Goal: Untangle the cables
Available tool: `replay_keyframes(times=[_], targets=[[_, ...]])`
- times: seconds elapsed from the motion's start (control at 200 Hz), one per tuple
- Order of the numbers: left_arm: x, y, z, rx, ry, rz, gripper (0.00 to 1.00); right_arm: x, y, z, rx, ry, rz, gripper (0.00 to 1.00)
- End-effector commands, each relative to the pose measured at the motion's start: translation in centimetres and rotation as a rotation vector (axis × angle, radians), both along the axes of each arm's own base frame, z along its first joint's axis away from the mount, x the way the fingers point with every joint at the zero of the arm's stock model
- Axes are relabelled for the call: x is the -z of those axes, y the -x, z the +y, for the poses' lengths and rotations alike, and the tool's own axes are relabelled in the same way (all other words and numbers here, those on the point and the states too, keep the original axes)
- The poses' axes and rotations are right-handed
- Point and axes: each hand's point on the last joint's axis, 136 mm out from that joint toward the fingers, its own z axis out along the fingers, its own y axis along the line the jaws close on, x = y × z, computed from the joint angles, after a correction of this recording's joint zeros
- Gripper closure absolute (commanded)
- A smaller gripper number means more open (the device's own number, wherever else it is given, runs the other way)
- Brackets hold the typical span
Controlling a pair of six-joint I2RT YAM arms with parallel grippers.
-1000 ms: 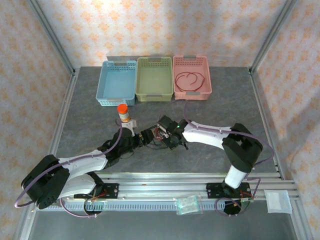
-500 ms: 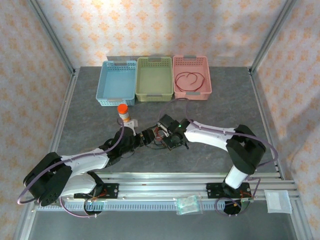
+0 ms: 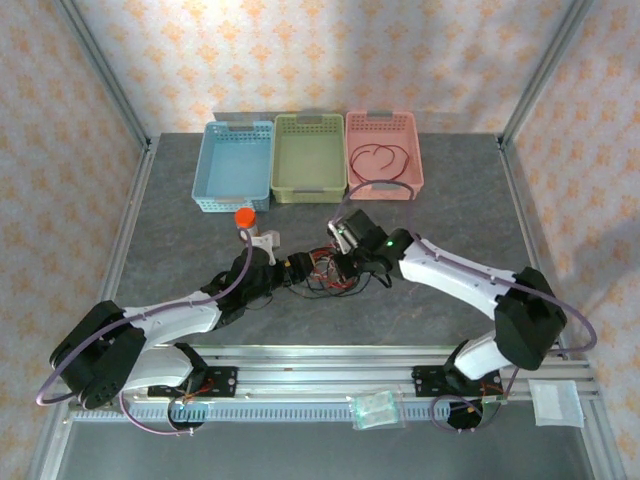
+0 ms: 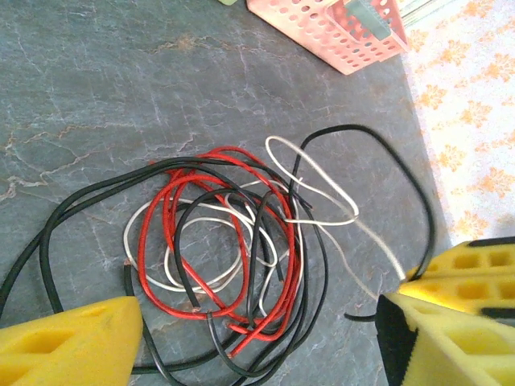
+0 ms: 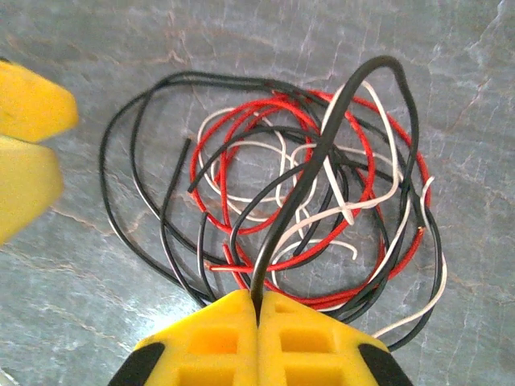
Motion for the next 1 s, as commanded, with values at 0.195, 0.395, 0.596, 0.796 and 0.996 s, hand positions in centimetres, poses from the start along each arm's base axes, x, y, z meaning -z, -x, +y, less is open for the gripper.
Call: replay_keyframes(times=[0.195,0.395,0.596,0.796,0.996], targets=[[-2.7,-2.2,-1.4,0.041,-0.01,-0.132,0.32,-2.0,-0.8,-2.0,0.065,-0.127,-0.033,1.0],[-4.3,-4.9,-1.1,0.046,-0.226,-0.298,0.32,-4.0,-1.6,-3.2,0.106,-0.172,-0.112,1.0],[-6.6,-6.2,-1.7,0.078,-0.302,-0.427,0.24,-5.9,-1.7,-3.7,0.104,-0.193,-0.183,1.0],[-9.0,-6.6,-0.5,0.019,-0.316,-0.549,0.13,-7.6,-2.7,-4.6,0.161,-0.165,-0.232,1.0],[-9.4,-4.7,-2.7,0.255,-0.349,-0.695,0.26,-9.1,-1.9,-4.3,0.077,-0.182,-0.284,1.0]])
